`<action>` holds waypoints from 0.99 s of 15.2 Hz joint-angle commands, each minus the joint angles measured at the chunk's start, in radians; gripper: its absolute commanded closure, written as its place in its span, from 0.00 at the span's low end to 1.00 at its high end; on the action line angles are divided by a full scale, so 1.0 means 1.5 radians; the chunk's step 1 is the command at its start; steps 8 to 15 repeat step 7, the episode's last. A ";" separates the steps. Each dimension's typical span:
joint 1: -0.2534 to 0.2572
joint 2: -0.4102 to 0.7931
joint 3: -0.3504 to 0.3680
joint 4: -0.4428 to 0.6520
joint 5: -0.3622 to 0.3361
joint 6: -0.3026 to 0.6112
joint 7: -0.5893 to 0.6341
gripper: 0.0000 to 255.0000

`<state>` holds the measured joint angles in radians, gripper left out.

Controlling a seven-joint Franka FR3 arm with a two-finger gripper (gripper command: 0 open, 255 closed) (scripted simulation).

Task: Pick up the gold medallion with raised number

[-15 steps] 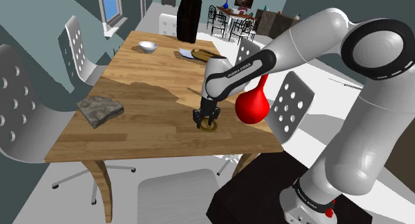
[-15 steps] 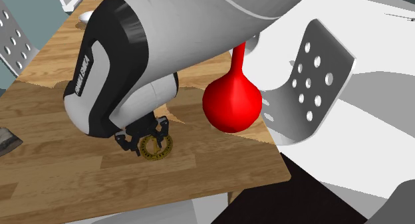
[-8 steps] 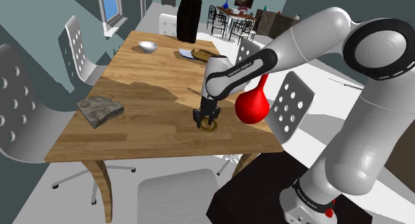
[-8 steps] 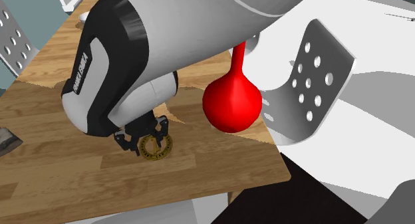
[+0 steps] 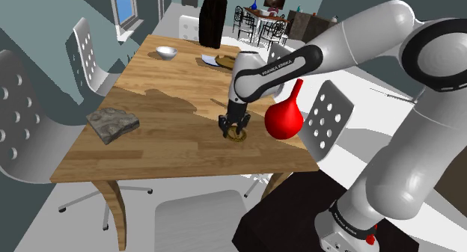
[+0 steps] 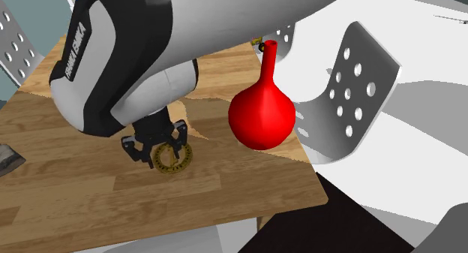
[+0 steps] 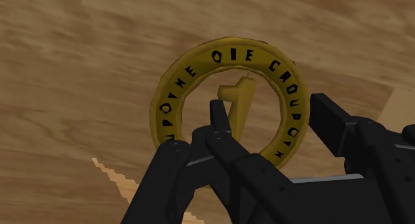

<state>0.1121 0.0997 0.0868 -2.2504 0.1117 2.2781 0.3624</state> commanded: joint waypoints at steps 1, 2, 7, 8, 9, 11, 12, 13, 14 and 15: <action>0.000 -0.011 0.000 0.008 -0.001 -0.019 0.002 1.00; 0.000 -0.017 0.000 0.011 -0.001 -0.028 0.002 1.00; -0.001 -0.034 0.000 0.021 -0.001 -0.055 0.004 1.00; -0.001 -0.034 0.000 0.021 -0.001 -0.055 0.004 1.00; -0.001 -0.034 0.000 0.021 -0.001 -0.055 0.004 1.00; -0.001 -0.034 0.000 0.021 -0.001 -0.055 0.004 1.00; -0.001 -0.034 0.000 0.021 -0.001 -0.055 0.004 1.00; -0.001 -0.034 0.000 0.021 -0.001 -0.055 0.004 1.00; -0.001 -0.034 0.000 0.021 -0.001 -0.055 0.004 1.00; -0.001 -0.034 0.000 0.021 -0.001 -0.055 0.004 1.00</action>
